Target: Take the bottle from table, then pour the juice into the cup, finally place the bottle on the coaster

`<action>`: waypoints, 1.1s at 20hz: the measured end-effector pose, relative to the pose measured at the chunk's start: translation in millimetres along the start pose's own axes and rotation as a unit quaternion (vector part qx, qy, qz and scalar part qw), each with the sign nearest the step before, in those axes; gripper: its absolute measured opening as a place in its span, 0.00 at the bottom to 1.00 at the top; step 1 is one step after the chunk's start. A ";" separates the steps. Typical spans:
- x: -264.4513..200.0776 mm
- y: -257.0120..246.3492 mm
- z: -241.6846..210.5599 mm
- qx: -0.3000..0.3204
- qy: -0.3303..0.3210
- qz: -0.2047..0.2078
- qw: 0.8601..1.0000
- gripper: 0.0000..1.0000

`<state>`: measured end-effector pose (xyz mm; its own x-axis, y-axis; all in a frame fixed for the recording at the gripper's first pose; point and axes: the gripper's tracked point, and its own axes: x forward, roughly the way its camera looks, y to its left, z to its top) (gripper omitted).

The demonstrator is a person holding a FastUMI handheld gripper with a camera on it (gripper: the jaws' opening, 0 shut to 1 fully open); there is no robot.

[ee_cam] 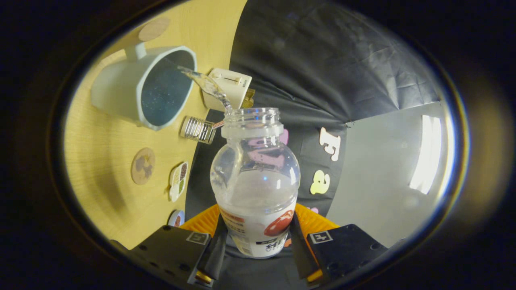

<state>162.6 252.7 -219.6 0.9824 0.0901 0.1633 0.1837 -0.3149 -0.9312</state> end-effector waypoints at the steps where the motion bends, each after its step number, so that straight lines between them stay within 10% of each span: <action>1: -0.2 -2.8 -1.0 -0.004 0.000 -0.002 1.000 0.75; 22: -0.3 -21.1 18.3 -0.092 -0.051 -0.005 0.994 0.75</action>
<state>157.8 276.6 -206.0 0.9740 0.1864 0.1287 0.2046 -0.4800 -0.8531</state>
